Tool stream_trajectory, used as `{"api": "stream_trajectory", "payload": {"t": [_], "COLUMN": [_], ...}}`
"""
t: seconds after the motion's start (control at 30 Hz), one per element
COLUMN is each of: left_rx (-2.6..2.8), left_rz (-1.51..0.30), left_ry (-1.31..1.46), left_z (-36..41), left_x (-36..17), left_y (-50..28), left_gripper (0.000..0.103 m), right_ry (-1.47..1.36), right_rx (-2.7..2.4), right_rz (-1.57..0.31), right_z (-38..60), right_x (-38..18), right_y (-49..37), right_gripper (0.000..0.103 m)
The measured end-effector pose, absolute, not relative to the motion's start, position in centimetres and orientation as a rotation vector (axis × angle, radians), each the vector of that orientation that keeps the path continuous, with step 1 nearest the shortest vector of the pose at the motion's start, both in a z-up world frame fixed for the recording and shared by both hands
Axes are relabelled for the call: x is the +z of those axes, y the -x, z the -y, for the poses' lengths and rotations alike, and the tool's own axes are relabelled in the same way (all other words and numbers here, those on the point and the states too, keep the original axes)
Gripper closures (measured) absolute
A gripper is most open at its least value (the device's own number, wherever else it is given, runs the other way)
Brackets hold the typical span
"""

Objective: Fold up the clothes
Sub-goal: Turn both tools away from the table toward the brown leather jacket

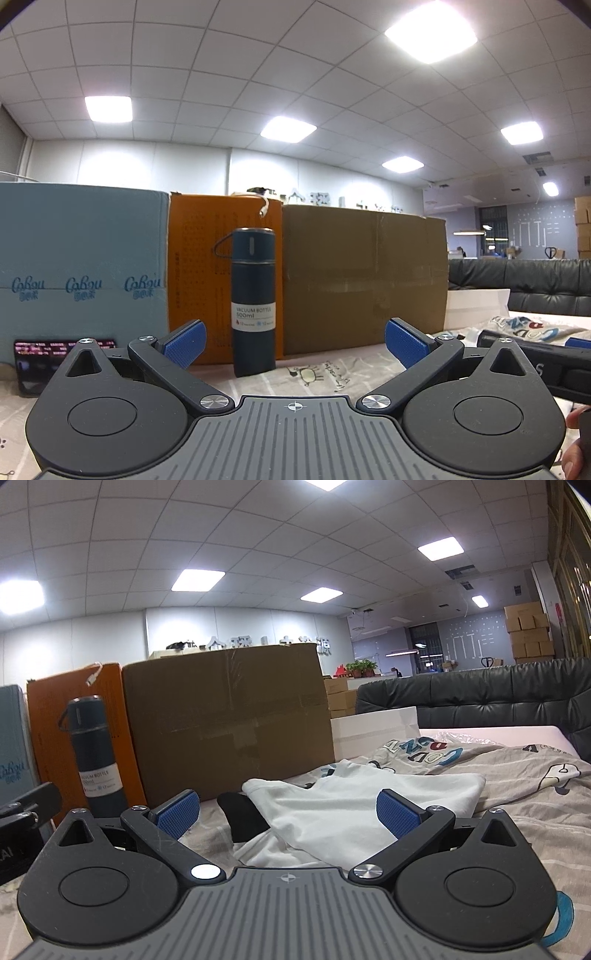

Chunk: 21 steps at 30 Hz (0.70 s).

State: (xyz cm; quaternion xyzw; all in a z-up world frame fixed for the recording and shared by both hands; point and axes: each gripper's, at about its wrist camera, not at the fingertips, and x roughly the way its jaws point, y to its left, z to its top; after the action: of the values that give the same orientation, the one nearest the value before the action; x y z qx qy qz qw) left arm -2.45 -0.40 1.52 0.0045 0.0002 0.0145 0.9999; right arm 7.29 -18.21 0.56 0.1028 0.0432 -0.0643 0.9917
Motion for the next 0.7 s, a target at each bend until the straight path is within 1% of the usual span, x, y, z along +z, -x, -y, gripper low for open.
{"api": "stream_trajectory", "payload": {"t": [0.2,0.4,0.53,0.7], "left_rx": [0.055,0.092,0.120,0.197], "left_rz": [0.045,0.118,0.180,0.205], "left_ry": [-0.001,-0.021,-0.005,0.020], "left_z": [1.1,1.1,-0.3,-4.0], "left_x": [3.1,5.0,6.7,8.9], "left_y": [5.6,10.6,14.8,19.7], "left_gripper": [0.000,0.000,0.000,0.000], "right_ry": [-0.260,-0.297,-0.292,-0.266], "right_rx": [-0.094,0.007,0.136,0.329], "right_rz": [-0.055,-0.033,0.003,0.062], "right_z": [19.3,19.3,17.9,14.2], "right_x": [3.0,5.8,8.4,11.8], "right_y": [-4.5,0.2,4.0,8.8], "right_gripper": [0.000,0.000,0.000,0.000]}}
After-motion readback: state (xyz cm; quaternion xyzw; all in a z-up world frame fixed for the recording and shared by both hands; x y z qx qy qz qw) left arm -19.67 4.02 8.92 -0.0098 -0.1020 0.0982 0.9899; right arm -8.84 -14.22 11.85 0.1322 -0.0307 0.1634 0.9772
